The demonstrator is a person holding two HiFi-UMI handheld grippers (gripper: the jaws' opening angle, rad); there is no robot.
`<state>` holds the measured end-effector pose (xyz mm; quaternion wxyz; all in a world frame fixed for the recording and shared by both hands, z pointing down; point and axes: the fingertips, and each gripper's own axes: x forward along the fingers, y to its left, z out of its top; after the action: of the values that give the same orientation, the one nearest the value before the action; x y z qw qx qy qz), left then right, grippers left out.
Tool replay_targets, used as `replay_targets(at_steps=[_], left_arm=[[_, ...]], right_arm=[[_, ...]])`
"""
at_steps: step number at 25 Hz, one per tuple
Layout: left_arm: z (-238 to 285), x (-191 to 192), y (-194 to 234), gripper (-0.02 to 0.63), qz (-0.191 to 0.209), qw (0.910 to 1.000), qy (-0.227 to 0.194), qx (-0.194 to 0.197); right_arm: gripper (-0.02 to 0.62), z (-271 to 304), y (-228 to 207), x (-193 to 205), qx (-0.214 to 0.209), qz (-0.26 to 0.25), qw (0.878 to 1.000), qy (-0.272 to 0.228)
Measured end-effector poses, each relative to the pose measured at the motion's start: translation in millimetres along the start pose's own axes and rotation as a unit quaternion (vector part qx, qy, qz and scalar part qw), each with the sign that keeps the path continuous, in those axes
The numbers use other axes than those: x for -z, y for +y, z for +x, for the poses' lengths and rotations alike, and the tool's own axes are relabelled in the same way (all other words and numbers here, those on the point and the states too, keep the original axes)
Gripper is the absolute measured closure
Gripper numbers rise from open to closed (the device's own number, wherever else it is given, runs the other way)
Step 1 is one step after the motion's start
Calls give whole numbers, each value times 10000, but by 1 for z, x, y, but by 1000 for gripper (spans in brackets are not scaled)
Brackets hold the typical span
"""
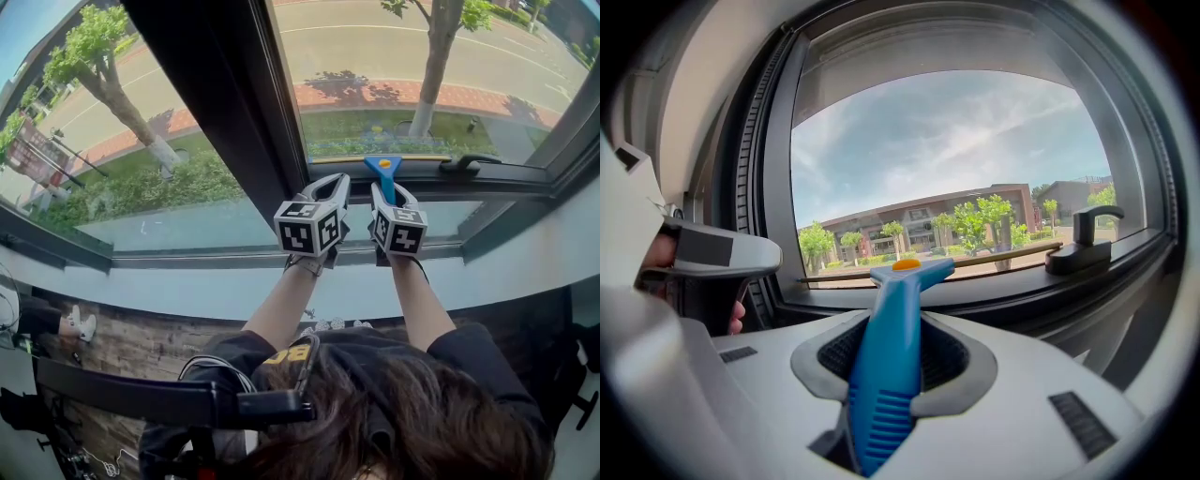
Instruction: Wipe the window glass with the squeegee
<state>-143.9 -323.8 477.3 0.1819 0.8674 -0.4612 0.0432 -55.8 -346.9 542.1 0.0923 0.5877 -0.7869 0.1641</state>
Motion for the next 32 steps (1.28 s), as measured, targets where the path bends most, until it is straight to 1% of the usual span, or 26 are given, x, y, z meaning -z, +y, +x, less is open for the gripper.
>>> replay_targets(at_steps=[4,10,17,32], left_arm=[[-2,1,3,604,-39,10000,6,-9],[-1,1,4,604,-78,10000,5,-5],[2,4,1,604,-100,9999,42,44],[4,7,-2,604,-95,9999,81,86]], right_arm=[[462,1,0,7,61,-156,9997,150],[462,2,0,6,79,-153,9997,158],[462,2,0,6,18,-38,9993,373],[463,2,-1,8,40,-119,9993,355]])
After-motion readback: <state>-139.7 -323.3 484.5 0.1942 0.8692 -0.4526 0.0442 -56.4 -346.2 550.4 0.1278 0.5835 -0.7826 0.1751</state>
